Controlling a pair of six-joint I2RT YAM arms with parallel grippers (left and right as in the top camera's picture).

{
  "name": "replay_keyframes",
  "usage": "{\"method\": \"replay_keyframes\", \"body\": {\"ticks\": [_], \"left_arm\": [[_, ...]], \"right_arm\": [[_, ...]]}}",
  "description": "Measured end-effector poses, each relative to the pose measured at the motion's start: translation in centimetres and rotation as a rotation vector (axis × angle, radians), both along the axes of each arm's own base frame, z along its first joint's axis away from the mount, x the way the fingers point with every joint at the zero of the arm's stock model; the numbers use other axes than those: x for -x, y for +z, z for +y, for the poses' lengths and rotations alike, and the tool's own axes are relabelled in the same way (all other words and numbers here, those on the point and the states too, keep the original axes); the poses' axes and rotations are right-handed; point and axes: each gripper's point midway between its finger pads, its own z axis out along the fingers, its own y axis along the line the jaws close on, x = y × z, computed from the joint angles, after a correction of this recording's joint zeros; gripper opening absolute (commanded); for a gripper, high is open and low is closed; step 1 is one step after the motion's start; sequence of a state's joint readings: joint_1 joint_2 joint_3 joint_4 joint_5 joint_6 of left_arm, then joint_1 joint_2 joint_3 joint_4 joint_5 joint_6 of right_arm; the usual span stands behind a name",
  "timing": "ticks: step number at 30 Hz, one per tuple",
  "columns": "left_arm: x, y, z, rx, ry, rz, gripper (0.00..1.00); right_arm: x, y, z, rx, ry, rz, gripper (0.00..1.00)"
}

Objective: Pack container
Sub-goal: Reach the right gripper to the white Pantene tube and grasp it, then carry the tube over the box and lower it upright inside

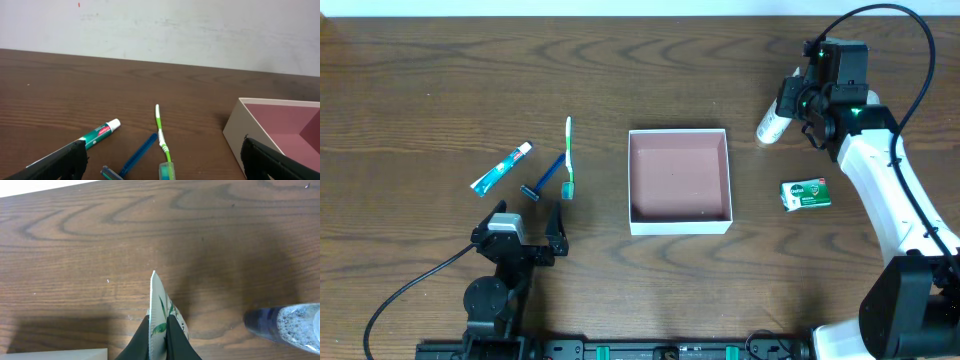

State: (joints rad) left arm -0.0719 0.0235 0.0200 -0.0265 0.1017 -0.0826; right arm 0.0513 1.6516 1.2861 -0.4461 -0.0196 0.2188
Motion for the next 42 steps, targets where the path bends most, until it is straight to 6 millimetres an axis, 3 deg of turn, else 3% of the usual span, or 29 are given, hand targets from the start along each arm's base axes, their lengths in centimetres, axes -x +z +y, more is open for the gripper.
{"method": "replay_keyframes", "body": {"ticks": [4, 7, 11, 15, 18, 20, 24, 34, 42], "left_arm": [[0.0, 0.0, 0.0, 0.0, 0.0, 0.0, 0.98], [0.0, 0.0, 0.0, 0.0, 0.0, 0.0, 0.98], [0.0, 0.0, 0.0, 0.0, 0.0, 0.0, 0.98], [0.0, 0.0, 0.0, 0.0, 0.0, 0.0, 0.98], [0.0, 0.0, 0.0, 0.0, 0.0, 0.0, 0.98], [0.0, 0.0, 0.0, 0.0, 0.0, 0.0, 0.98], [0.0, 0.0, 0.0, 0.0, 0.0, 0.0, 0.98], [0.0, 0.0, 0.0, 0.0, 0.0, 0.0, 0.98], [0.0, 0.0, 0.0, 0.0, 0.0, 0.0, 0.98]], "right_arm": [[1.2, 0.5, -0.1, 0.012, 0.009, 0.03, 0.01], [2.5, 2.4, -0.1, 0.016, 0.016, 0.023, 0.02], [4.4, 8.9, 0.3, 0.021, 0.027, -0.106, 0.01], [7.8, 16.7, 2.7, -0.003, 0.089, -0.295, 0.01], [10.2, 20.0, 5.3, -0.042, 0.156, -0.377, 0.01], [11.3, 20.7, 7.4, -0.076, 0.21, -0.389, 0.01], [12.0, 19.5, 11.4, -0.132, 0.296, -0.342, 0.01], [9.8, 11.8, 19.7, -0.145, 0.386, -0.148, 0.01], [8.9, 6.0, 23.6, -0.066, 0.397, -0.055, 0.01]]}}
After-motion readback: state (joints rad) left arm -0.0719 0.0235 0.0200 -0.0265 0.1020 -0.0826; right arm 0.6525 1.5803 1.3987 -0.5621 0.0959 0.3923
